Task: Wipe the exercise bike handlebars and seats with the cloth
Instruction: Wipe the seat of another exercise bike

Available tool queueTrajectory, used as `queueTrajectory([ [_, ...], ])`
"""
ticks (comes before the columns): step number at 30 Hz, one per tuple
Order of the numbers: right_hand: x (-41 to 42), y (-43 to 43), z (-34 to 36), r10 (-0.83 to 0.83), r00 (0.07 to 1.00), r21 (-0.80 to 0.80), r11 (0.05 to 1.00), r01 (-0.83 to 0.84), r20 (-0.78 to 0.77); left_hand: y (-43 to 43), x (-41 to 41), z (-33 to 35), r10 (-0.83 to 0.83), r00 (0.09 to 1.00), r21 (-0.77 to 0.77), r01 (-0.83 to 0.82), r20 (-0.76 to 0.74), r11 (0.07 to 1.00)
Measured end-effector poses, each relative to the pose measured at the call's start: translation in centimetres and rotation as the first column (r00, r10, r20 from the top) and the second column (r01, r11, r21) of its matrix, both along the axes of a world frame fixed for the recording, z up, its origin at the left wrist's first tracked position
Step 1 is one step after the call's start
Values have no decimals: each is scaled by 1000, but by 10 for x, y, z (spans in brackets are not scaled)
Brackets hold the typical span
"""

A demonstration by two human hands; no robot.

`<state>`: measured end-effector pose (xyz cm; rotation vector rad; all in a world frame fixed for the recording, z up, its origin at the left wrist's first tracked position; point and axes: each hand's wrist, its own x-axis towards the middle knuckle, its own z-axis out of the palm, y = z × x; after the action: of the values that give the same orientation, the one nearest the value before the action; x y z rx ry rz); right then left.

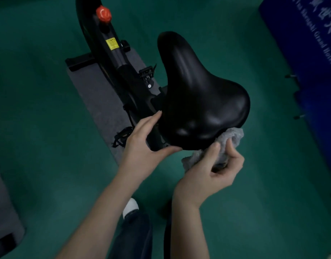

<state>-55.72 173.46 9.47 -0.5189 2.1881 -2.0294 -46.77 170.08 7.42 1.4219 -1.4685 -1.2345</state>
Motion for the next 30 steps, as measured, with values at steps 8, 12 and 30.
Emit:
queueTrajectory([
  [8, 33, 14, -5, 180, 971, 44, 983, -176, -154, -3, 4, -1, -16, 1000, -1, 16, 10, 1000],
  [12, 21, 12, 0, 193, 951, 62, 981, -183, -241, -4, 4, 0, -18, 1000, -19, 18, 2, 1000],
  [30, 21, 9, 10, 239, 967, 45, 971, -236, -92, -2, 4, 2, 12, 1000, 56, -12, -8, 998],
])
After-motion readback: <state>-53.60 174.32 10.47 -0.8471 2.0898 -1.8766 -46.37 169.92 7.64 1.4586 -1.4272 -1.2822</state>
